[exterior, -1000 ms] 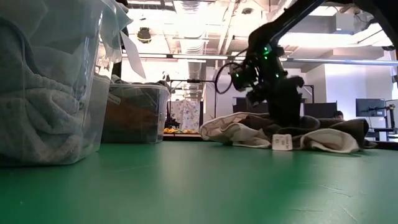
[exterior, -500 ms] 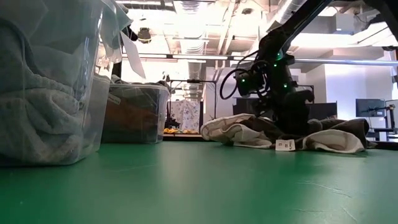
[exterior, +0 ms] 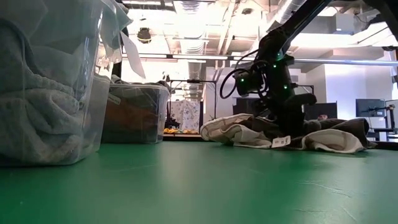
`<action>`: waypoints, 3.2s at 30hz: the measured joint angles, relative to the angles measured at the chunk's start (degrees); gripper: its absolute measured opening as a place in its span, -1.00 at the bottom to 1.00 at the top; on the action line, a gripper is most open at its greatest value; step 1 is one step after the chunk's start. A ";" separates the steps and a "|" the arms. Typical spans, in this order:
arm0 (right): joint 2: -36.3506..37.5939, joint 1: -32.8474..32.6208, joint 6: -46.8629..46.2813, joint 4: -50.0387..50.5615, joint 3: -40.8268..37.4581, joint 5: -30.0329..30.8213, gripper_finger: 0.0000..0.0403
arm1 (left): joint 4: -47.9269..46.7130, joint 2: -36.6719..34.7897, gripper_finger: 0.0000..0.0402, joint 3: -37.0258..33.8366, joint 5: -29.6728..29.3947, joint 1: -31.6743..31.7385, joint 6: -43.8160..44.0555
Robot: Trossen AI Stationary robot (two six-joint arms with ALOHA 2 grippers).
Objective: Sort towels by color in basket
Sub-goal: Put the black towel into the top transparent bin
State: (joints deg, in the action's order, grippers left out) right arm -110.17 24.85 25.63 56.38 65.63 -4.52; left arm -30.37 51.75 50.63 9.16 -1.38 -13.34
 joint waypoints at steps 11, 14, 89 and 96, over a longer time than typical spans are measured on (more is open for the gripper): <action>7.89 -6.14 0.57 3.37 7.45 0.69 -0.85 | 0.72 0.00 -0.04 0.02 -4.14 -3.77 -0.55; 12.12 -7.36 0.91 3.16 9.71 0.78 -0.85 | 0.75 0.00 -0.04 0.02 -4.41 -3.77 -0.76; -23.08 4.43 7.28 -69.40 54.64 -29.45 -0.83 | -11.88 -5.50 -0.04 0.09 -36.26 -4.75 14.68; -25.40 4.13 4.77 -63.42 54.64 -34.05 -0.82 | -11.83 -3.98 -0.04 0.09 -48.59 -4.62 10.93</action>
State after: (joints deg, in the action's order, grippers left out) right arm -135.57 28.98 30.40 -7.03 120.27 -38.57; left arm -42.20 47.77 50.72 -39.43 -6.00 -2.41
